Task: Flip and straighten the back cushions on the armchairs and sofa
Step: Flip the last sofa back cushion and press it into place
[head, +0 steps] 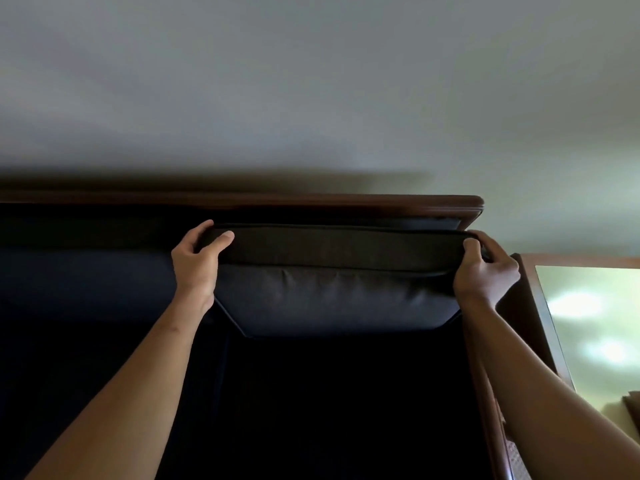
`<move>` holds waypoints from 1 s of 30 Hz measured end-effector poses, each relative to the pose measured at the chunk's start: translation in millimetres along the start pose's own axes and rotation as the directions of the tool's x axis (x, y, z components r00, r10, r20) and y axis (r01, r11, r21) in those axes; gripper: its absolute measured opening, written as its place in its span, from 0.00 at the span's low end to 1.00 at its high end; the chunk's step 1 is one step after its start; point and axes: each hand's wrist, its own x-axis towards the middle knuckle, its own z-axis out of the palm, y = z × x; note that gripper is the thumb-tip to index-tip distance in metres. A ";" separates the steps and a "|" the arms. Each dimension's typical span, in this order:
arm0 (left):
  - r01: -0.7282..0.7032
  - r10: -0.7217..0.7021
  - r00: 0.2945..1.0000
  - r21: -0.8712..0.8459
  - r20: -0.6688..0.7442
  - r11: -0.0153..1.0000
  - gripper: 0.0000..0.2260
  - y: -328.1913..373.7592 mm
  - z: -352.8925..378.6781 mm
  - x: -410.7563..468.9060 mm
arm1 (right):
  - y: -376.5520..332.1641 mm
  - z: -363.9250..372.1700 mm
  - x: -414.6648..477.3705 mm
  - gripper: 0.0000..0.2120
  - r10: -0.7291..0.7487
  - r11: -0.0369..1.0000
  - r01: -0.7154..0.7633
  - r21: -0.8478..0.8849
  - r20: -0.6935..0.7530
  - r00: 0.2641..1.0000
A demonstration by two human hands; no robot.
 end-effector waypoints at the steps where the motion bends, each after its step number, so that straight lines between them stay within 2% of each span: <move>1: 0.005 -0.005 1.000 0.007 0.005 1.000 0.19 -4.8 7.0 4.7 | 2.8 5.1 9.2 0.13 -0.010 1.000 0.010 -0.006 0.006 1.000; 5: -0.003 0.005 1.000 0.069 -0.022 0.998 0.20 -17.4 30.3 29.5 | 23.4 27.0 34.6 0.12 -0.003 0.998 0.005 -0.059 0.034 0.999; 10: -0.017 0.027 0.999 0.247 -0.039 0.969 0.21 -43.3 50.5 42.8 | 55.9 46.2 50.8 0.12 -0.011 0.989 0.022 -0.144 0.073 0.997; 17: -0.105 0.133 0.991 0.451 -0.030 0.886 0.19 -56.3 57.0 49.5 | 70.1 73.2 69.3 0.12 -0.041 0.920 0.089 -0.382 0.132 0.990; 21: -0.132 0.196 0.980 0.636 -0.030 0.760 0.18 -54.4 64.6 46.3 | 70.8 73.0 65.4 0.13 -0.049 0.870 0.121 -0.477 0.160 0.986; 24: -0.157 0.205 0.978 0.754 0.030 0.638 0.18 -44.9 64.1 42.3 | 61.8 65.4 59.1 0.18 -0.047 0.816 0.162 -0.555 0.215 0.975; 28: -0.254 0.160 0.966 0.851 0.202 0.460 0.20 -23.0 44.4 31.8 | 47.2 58.0 25.2 0.24 -0.149 0.705 0.370 -0.605 0.385 0.911; 30: -0.325 0.186 0.945 0.836 0.268 0.443 0.19 -10.1 26.1 16.5 | 36.7 63.1 -6.9 0.27 -0.153 0.652 0.461 -0.601 0.492 0.857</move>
